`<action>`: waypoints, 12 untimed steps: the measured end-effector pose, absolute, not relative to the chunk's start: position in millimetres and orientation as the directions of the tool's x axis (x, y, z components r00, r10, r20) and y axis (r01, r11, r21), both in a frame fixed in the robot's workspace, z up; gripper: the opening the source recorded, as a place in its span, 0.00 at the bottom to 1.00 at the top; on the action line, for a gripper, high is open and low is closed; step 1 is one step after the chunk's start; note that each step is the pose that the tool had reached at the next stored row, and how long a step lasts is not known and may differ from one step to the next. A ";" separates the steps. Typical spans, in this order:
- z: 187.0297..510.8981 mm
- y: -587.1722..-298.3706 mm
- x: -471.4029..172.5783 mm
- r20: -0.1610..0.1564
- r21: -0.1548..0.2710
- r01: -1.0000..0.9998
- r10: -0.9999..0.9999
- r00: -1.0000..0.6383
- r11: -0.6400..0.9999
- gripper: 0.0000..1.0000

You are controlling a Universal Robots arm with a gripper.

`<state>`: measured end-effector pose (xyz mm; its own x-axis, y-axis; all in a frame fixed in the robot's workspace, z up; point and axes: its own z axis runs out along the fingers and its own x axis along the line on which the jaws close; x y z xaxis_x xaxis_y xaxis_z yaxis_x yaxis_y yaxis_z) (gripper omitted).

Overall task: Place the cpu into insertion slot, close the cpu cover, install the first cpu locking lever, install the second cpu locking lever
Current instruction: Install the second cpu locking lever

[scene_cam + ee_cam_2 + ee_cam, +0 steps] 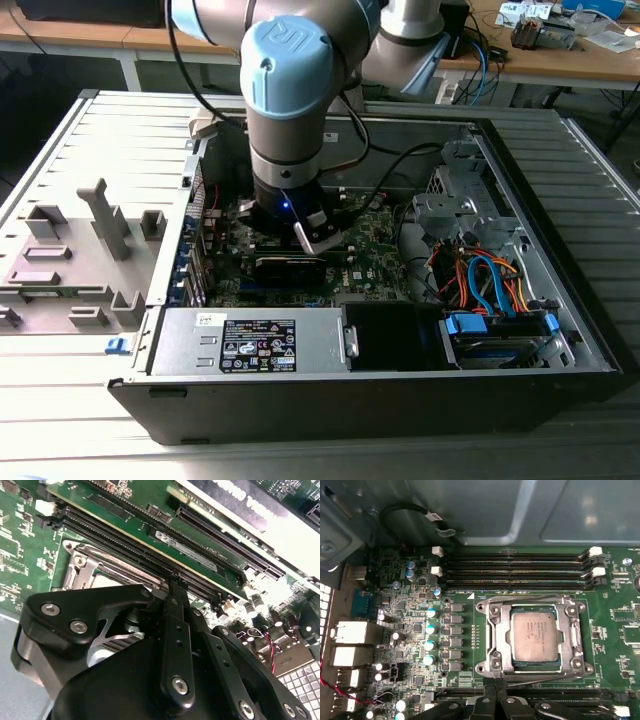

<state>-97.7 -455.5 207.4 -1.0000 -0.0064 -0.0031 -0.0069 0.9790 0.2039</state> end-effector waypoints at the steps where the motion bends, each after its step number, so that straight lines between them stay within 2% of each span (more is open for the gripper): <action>1: 207.1 -455.2 -98.0 -0.003 0.204 -0.009 -0.008 -1.000 0.979 0.11; 12: 204.3 -449.2 -103.4 -0.003 0.206 -0.072 -0.073 -0.997 0.976 0.11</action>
<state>-103.4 -449.2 204.3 -0.9973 -0.0729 -0.0031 -0.0720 0.9759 0.2060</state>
